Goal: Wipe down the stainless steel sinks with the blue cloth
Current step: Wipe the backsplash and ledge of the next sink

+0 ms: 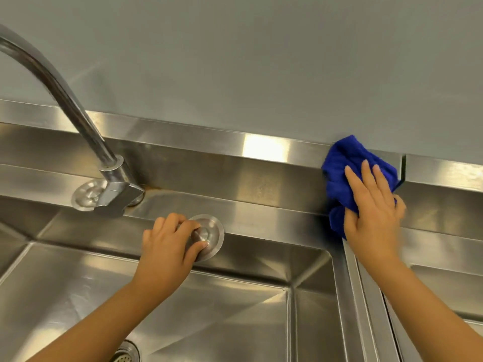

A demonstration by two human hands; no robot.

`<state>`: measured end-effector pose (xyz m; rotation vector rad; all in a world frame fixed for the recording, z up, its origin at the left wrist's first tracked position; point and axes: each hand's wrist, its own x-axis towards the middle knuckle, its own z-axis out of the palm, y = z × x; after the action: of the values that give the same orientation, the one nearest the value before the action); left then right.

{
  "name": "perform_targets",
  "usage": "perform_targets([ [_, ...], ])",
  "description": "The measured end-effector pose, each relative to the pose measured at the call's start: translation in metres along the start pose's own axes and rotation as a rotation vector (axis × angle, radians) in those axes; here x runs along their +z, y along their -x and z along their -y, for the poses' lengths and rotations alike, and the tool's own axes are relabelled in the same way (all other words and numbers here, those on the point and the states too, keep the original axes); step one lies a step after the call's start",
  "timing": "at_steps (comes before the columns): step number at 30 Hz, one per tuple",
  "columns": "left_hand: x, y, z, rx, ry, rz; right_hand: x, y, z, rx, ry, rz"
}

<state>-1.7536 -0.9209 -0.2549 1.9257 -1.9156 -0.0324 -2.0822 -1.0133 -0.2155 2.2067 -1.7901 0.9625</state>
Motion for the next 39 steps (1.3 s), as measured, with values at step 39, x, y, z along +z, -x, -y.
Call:
perform_targets([
  [39, -0.019, 0.026, 0.073, -0.188, 0.024, -0.087, 0.100, -0.019, 0.135, -0.817, 0.551, 0.366],
])
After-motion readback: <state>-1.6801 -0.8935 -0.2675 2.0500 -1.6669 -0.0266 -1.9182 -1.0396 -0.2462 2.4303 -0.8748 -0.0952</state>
